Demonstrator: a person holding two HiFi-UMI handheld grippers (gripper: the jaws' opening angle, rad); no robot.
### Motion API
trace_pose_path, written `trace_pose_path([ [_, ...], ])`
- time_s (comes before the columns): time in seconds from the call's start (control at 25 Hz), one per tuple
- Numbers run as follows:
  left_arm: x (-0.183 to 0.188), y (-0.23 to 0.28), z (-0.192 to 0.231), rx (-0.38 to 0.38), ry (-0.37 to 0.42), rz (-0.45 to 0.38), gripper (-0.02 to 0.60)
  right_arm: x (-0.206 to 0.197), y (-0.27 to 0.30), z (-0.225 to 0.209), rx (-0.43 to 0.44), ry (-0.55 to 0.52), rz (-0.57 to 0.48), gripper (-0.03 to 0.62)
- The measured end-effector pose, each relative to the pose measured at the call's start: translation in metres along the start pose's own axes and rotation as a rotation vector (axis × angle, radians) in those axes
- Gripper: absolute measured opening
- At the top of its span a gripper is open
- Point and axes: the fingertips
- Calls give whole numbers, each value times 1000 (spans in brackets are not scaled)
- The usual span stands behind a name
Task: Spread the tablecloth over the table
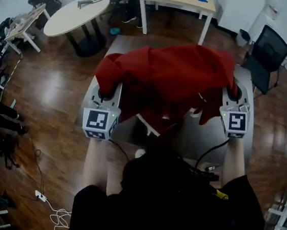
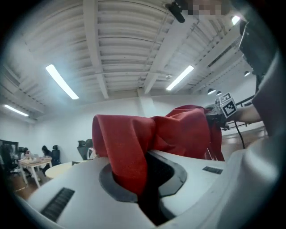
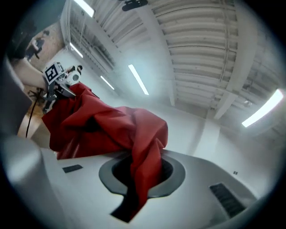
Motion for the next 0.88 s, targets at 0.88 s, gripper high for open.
trace_pose_path([
  [0.88, 1, 204, -11, -331, 349, 114, 41, -118, 13, -129, -312, -285, 395, 46],
])
Point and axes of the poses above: the fingertips, and each gripper's own axes: y forward along the fingers, z to its left, x out of its top, and after that the axes turned 1 degree about -x, right-handed
